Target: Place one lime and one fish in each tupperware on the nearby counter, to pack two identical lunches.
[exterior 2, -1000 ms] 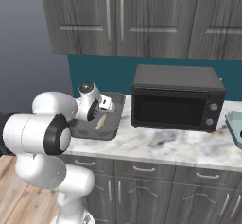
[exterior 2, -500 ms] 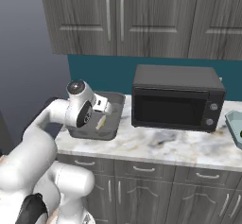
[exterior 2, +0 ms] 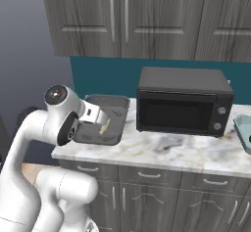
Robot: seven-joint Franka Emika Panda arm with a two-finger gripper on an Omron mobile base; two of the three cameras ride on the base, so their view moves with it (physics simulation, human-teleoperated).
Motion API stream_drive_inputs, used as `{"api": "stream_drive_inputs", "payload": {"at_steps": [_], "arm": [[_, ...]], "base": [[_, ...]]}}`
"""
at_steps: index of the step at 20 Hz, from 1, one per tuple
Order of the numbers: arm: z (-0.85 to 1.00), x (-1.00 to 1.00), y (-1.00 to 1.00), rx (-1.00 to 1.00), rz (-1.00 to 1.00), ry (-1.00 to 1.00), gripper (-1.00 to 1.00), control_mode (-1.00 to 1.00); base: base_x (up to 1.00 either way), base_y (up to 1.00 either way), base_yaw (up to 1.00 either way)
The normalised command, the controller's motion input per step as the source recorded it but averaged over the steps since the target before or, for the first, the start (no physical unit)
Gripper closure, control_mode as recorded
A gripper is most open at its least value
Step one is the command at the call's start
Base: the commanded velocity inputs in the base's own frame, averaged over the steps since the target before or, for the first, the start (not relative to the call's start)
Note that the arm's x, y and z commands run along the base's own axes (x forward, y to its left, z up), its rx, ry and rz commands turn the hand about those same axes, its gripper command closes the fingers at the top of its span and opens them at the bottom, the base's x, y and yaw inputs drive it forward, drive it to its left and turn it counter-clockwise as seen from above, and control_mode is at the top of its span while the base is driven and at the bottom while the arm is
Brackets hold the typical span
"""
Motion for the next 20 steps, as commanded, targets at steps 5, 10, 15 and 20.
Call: {"api": "stream_drive_inputs", "payload": {"at_steps": [5, 10, 15, 20], "arm": [[0.52, -1.0, 0.0, 0.0, 0.0, 0.0, -1.0, -1.0], [0.0, 0.0, 0.0, 0.0, 0.0, 0.0, -1.0, 1.0], [0.0, 0.0, 0.0, 0.0, 0.0, 0.0, -1.0, 1.0], [0.0, 0.0, 0.0, 0.0, 0.0, 0.0, -1.0, 1.0]], "base": [[0.0, 0.0, 0.0], [-0.96, -0.41, 0.0], [-0.27, -0.99, 0.0], [0.0, -1.0, 0.0]]}}
